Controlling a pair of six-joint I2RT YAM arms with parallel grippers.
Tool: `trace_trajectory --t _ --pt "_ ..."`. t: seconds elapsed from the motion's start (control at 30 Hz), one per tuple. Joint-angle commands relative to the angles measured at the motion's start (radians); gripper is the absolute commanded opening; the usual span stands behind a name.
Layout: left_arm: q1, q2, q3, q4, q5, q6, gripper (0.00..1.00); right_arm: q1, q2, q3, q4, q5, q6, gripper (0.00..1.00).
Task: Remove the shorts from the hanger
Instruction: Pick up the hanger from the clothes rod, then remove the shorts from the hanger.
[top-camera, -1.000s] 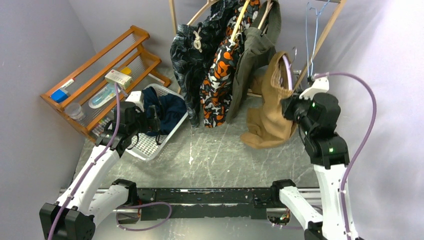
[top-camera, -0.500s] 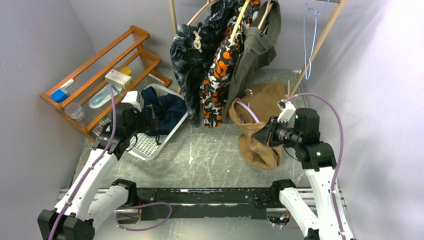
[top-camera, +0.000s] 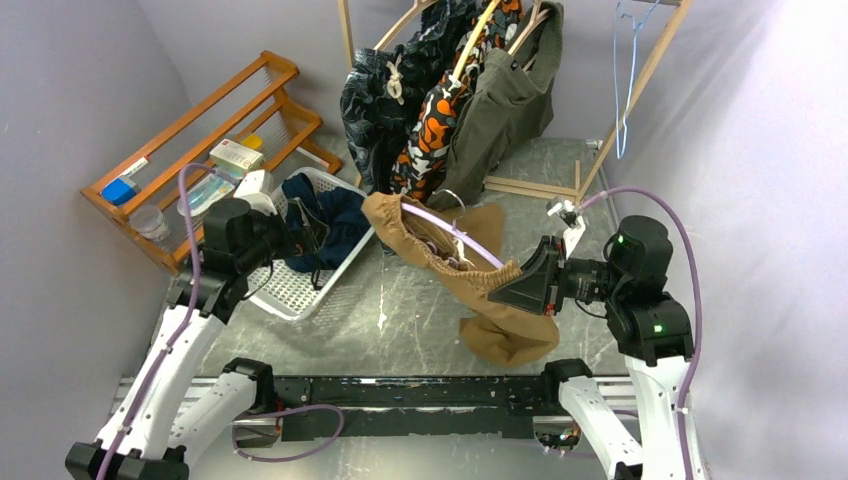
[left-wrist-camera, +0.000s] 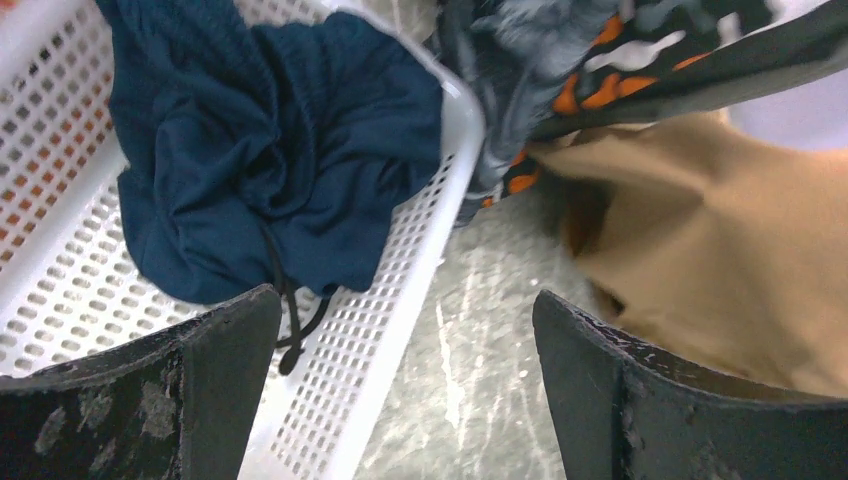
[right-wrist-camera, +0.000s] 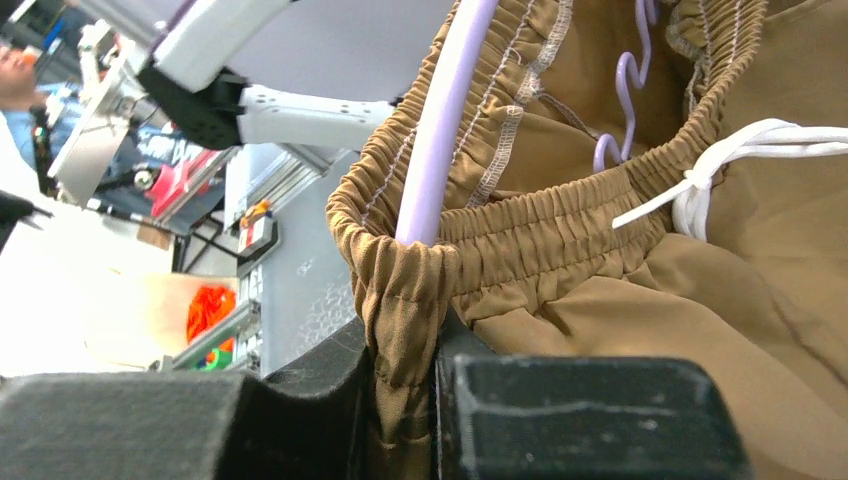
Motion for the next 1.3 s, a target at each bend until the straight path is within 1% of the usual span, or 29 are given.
trace_trajectory --t 0.0,0.1,0.13,0.2,0.3,0.4,0.47,0.53,0.6,0.67,0.77,0.87,0.93,1.0,1.07,1.17,1.27 --pt "0.003 -0.059 0.091 -0.025 0.041 -0.047 1.0 0.001 -0.007 0.015 0.185 -0.164 0.017 0.0" --pt "0.003 -0.084 0.115 -0.033 0.037 -0.072 1.0 0.001 0.02 -0.042 0.162 -0.064 -0.057 0.0" --pt "0.003 -0.091 0.114 -0.026 0.053 -0.079 0.99 0.001 0.039 -0.061 0.116 -0.04 -0.099 0.0" --pt "0.003 -0.099 0.114 -0.018 0.078 -0.1 0.99 0.001 0.081 -0.091 0.056 -0.039 -0.189 0.0" --pt "0.004 -0.105 0.109 0.0 0.123 -0.13 0.99 0.02 0.1 -0.148 0.086 0.006 -0.186 0.0" --pt "0.003 -0.097 0.082 0.051 0.224 -0.154 1.0 0.044 0.118 -0.166 0.103 0.048 -0.178 0.0" --pt "0.003 -0.07 0.068 0.081 0.321 -0.162 0.99 0.073 0.14 -0.169 0.091 0.099 -0.178 0.0" --pt "0.004 -0.029 0.054 0.117 0.425 -0.168 0.98 0.123 0.166 -0.174 0.076 0.173 -0.177 0.0" --pt "-0.008 0.019 0.036 0.141 0.485 -0.178 0.97 0.195 0.184 -0.184 0.084 0.273 -0.16 0.0" --pt "-0.052 0.062 0.019 0.153 0.471 -0.189 0.96 0.26 0.192 -0.194 0.103 0.345 -0.138 0.0" --pt "-0.162 0.087 0.002 0.178 0.368 -0.218 0.96 0.318 0.186 -0.211 0.129 0.406 -0.109 0.0" --pt "-0.261 0.127 -0.019 0.19 0.231 -0.247 0.96 0.332 0.15 -0.241 0.184 0.409 -0.076 0.0" --pt "-0.305 0.189 -0.021 0.18 0.205 -0.256 0.94 0.334 0.124 -0.256 0.215 0.397 -0.056 0.0" --pt "-0.334 0.258 -0.014 0.179 0.199 -0.266 0.9 0.335 0.109 -0.256 0.221 0.384 -0.057 0.0" --pt "-0.372 0.302 -0.011 0.212 0.19 -0.269 0.85 0.335 0.108 -0.244 0.207 0.375 -0.074 0.0" --pt "-0.405 0.34 0.005 0.243 0.165 -0.287 0.81 0.335 0.108 -0.223 0.182 0.358 -0.095 0.0" --pt "-0.419 0.356 0.017 0.243 0.133 -0.291 0.74 0.337 0.096 -0.226 0.198 0.347 -0.089 0.0"
